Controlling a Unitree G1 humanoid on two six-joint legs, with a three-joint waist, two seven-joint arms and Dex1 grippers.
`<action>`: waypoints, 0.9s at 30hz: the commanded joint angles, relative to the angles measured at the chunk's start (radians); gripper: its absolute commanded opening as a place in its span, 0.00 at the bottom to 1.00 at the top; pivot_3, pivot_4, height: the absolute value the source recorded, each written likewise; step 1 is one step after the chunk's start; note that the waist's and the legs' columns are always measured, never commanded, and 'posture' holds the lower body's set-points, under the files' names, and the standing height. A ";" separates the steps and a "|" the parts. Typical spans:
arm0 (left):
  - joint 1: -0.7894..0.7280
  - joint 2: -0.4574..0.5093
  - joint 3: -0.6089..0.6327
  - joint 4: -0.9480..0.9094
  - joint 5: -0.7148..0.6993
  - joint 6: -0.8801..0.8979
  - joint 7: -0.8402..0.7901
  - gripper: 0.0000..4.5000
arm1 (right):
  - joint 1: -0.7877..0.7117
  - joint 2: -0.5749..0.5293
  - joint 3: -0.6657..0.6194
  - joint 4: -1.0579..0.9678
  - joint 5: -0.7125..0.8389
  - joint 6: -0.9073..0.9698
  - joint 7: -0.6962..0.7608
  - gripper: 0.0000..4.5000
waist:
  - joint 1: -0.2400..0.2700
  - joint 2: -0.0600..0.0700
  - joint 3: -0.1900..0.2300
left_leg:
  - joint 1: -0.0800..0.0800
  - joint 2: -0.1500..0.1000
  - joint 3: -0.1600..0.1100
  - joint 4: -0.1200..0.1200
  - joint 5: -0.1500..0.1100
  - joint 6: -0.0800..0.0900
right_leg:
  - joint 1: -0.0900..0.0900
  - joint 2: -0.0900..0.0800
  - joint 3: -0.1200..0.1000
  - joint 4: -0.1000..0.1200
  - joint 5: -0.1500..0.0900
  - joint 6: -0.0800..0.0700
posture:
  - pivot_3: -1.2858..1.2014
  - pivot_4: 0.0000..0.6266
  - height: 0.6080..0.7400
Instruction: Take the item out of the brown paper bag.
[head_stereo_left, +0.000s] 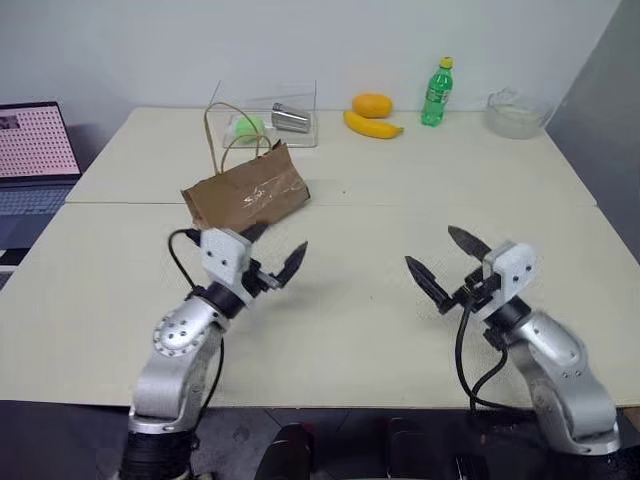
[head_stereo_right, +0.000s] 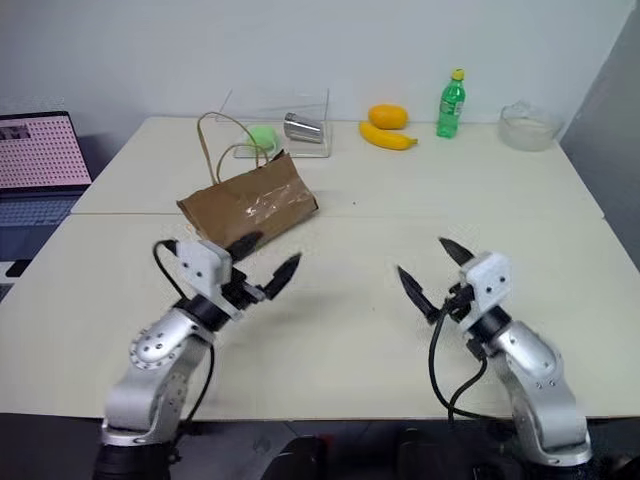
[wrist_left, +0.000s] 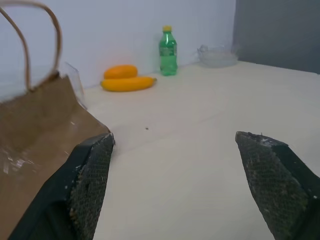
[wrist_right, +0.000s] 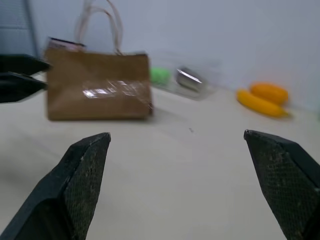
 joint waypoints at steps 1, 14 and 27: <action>-0.019 0.089 0.087 -0.064 -0.100 0.085 -0.050 0.91 | -0.050 -0.045 0.001 -0.053 0.082 0.067 0.060 1.00 | 0.000 0.000 0.000 | 0.000 0.000 0.000 0.000 0.000 0.000 | 0.000 0.000 0.000 0.000 0.000 0.000 | 0.52 0.24 1.00; -0.461 0.506 0.166 0.489 -0.234 0.254 -0.424 0.91 | -0.141 -0.073 0.018 0.006 0.093 0.077 0.119 1.00 | -0.003 -0.003 0.004 | -0.001 0.000 0.001 -0.001 0.000 0.000 | -0.002 0.000 0.000 0.000 0.000 -0.001 | 0.52 0.24 1.00; -0.798 0.457 0.026 1.089 0.004 -0.030 -0.565 0.91 | -0.196 -0.110 0.039 -0.088 0.117 0.156 0.114 1.00 | -0.003 -0.004 0.004 | -0.003 0.000 0.001 -0.001 0.000 0.000 | -0.005 0.000 0.000 0.002 0.000 -0.001 | 0.52 0.24 1.00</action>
